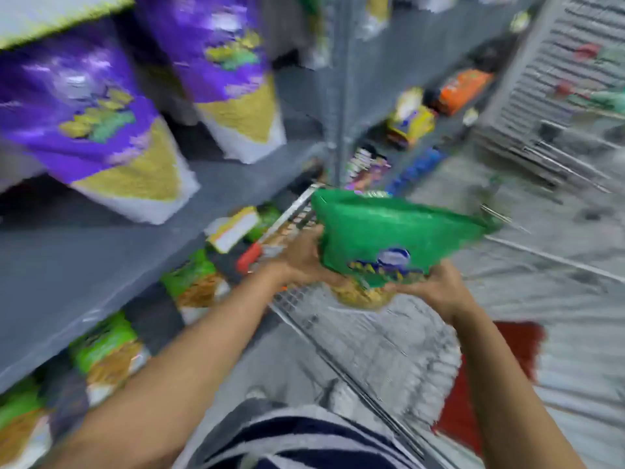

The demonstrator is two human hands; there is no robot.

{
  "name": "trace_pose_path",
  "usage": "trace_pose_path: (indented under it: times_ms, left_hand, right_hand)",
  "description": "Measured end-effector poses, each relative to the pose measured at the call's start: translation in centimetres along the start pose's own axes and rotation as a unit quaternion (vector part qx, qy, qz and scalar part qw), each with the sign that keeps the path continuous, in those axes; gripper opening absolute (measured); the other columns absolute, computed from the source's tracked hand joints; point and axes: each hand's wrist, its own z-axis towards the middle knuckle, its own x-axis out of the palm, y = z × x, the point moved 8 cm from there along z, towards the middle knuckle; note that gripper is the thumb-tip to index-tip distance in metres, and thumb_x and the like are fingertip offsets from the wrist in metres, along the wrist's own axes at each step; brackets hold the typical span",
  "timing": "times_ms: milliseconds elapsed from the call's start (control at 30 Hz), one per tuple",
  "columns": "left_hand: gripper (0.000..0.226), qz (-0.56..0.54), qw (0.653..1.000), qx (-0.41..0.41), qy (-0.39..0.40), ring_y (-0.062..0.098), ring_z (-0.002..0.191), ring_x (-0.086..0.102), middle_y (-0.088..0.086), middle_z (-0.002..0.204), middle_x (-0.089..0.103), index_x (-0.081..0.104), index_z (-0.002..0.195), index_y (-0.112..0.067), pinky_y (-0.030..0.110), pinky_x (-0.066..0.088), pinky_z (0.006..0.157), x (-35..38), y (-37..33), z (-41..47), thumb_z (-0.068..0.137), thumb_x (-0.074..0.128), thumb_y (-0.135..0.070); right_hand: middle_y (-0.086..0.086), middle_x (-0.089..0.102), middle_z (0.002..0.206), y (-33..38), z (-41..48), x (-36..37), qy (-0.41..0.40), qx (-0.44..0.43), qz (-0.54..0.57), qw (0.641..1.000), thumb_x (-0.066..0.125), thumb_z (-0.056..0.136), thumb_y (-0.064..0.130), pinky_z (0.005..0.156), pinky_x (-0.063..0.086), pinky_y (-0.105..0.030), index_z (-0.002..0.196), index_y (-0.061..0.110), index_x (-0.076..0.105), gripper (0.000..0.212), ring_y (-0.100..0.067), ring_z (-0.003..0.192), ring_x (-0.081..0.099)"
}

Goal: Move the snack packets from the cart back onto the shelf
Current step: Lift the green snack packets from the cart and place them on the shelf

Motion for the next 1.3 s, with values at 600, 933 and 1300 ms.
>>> trace_pose_path:
  times_ms: [600,933,1300]
  left_hand:
    - [0.06,-0.119,0.838,0.003,-0.533,-0.01,0.065,0.06,0.004,0.091,0.063,0.051,0.114,-0.006,0.013,0.05,0.068,-32.5,13.4,-36.4,0.063,0.074,0.018]
    - [0.075,-0.118,0.832,-0.007,-0.543,0.024,0.105,0.064,0.004,0.114,0.068,0.052,0.122,-0.026,0.047,0.054,0.091,-38.6,21.0,-36.0,0.053,0.081,-0.024]
    - [0.049,-0.098,0.68,-0.023,-0.726,0.017,0.062,0.045,0.008,0.07,0.05,0.045,0.075,-0.018,0.031,0.042,0.064,-31.8,24.0,-38.1,0.062,0.069,-0.059]
  right_hand:
    - [0.018,0.071,0.078,21.8,-2.3,47.3,0.276,-0.259,-0.035,0.925,0.079,0.068,-0.001,0.065,0.048,-0.008,0.101,0.005,0.064,0.037,0.014,0.064,0.059]
    - [-0.01,0.066,0.109,20.2,1.2,56.3,0.317,-0.204,-0.009,0.926,0.068,0.081,-0.001,0.073,0.056,-0.019,0.12,0.006,0.054,0.042,-0.001,0.088,0.068]
    - [-0.001,0.064,0.081,15.9,1.9,50.5,0.144,-0.177,0.022,0.973,0.074,0.08,0.019,0.081,0.052,-0.034,0.086,0.017,0.058,0.017,-0.016,0.08,0.061]
